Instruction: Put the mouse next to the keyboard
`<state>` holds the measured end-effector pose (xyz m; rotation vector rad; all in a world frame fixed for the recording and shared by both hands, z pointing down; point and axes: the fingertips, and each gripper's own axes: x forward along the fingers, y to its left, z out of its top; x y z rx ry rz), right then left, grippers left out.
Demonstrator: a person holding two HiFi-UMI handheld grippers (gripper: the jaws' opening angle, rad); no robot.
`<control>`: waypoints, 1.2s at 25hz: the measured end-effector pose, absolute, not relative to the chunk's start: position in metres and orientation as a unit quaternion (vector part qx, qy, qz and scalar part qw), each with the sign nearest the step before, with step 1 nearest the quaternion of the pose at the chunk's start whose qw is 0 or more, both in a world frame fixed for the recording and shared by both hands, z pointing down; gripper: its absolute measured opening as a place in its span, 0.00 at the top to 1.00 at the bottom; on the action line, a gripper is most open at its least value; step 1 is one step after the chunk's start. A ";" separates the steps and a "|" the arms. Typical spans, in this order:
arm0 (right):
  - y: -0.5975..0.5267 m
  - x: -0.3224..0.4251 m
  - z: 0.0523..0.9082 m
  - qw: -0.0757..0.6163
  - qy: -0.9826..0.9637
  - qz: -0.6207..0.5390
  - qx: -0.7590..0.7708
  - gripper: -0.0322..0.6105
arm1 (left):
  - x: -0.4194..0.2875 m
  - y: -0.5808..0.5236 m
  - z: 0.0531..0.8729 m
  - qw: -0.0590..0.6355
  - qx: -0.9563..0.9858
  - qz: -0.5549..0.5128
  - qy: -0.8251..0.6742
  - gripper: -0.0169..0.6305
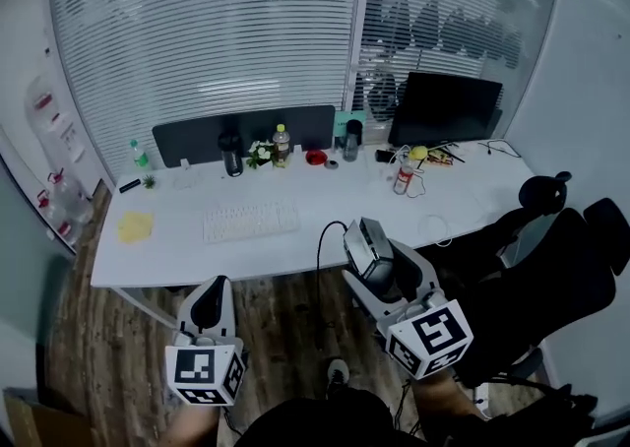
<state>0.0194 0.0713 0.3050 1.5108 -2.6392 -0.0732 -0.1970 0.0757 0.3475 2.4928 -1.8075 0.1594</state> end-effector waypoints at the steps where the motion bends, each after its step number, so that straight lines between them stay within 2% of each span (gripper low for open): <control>1: 0.060 0.024 0.304 0.050 -0.869 -0.025 0.491 0.48 | -0.193 0.066 0.347 0.031 0.805 0.051 -0.590 0.93; 12: -0.030 0.074 0.306 0.049 -0.886 -0.025 0.461 0.48 | -0.135 -0.015 0.350 0.037 0.789 0.066 -0.609 0.93; 30: -0.104 0.119 0.314 0.032 -0.903 -0.025 0.428 0.48 | -0.083 -0.084 0.363 0.048 0.777 0.077 -0.623 0.93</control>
